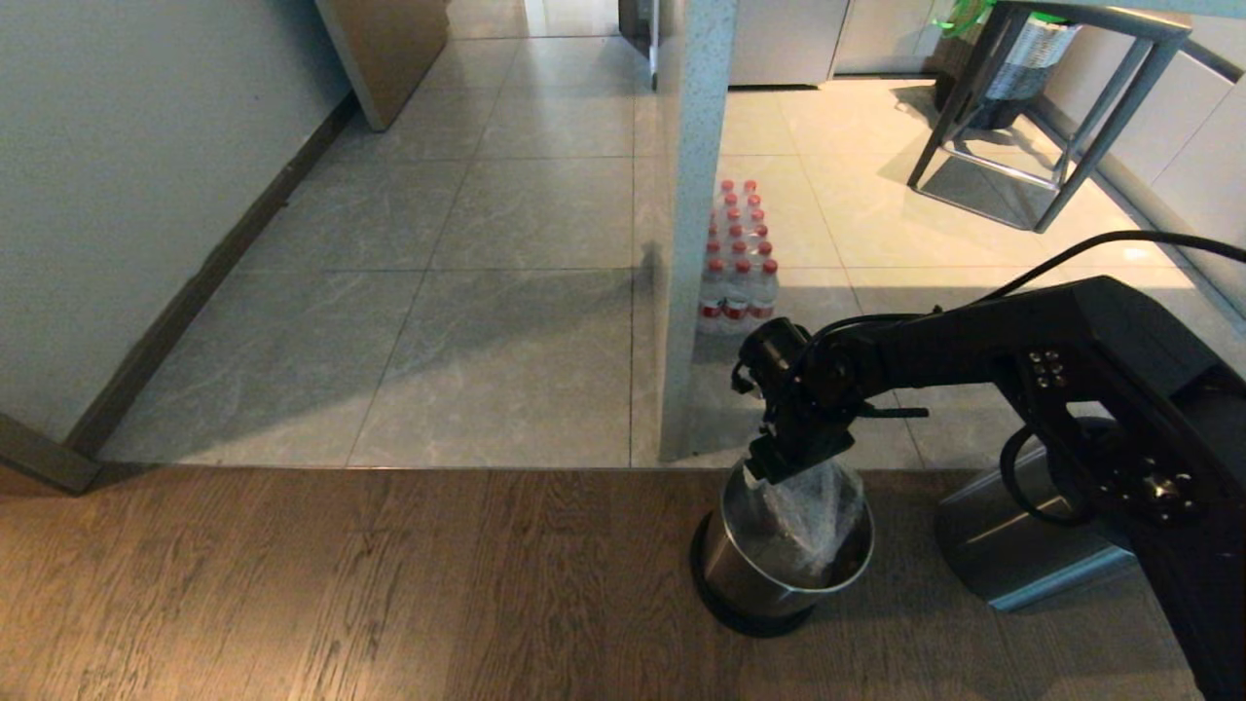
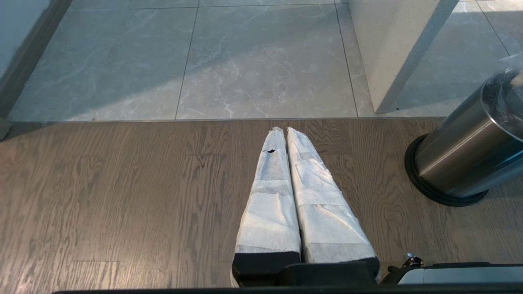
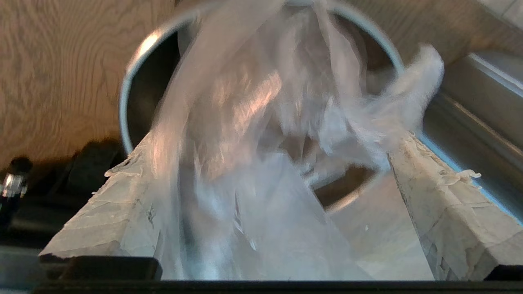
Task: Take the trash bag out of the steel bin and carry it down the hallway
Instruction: Pick up the trash bag
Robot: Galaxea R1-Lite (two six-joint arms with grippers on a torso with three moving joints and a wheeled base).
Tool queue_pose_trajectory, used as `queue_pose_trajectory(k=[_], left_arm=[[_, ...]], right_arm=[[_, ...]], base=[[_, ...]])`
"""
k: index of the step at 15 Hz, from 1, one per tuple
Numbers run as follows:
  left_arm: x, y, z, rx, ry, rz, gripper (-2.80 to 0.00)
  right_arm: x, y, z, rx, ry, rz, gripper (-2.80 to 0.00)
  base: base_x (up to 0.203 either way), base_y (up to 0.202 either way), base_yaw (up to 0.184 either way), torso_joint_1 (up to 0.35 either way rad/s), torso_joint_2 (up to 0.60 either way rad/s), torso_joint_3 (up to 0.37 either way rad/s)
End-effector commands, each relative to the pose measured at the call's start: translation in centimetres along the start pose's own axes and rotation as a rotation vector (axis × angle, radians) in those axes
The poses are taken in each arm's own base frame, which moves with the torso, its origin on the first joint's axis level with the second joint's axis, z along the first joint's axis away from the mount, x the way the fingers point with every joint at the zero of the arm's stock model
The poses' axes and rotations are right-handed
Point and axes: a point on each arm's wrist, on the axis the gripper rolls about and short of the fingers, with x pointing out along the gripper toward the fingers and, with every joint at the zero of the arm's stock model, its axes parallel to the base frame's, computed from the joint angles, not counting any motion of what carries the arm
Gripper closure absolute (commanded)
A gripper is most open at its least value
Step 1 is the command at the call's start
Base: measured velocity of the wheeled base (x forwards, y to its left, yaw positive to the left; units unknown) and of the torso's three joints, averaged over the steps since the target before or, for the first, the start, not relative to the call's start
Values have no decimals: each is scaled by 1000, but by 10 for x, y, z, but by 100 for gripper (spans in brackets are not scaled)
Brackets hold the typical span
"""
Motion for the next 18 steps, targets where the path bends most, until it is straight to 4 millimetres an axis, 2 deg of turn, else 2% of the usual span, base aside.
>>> queue_pose_trajectory(k=[1,5,10,17,18], left_arm=[[0,0,0,0,0,0,0],[0,0,0,0,0,0,0],[0,0,0,0,0,0,0],[0,0,0,0,0,0,0],[0,0,0,0,0,0,0]], right_arm=[[13,3,-2,-8,19,-2,-280],[23,4,-3,-53,3,-11,-280],[38,6,2,33,-51,-11,-280],[41,2,0,43,-37,-13,-280],[41,2,1,43,-42,-13,0]], base=[[0,0,0,0,0,0],[0,0,0,0,0,0],[0,0,0,0,0,0],[0,0,0,0,0,0],[0,0,0,0,0,0]])
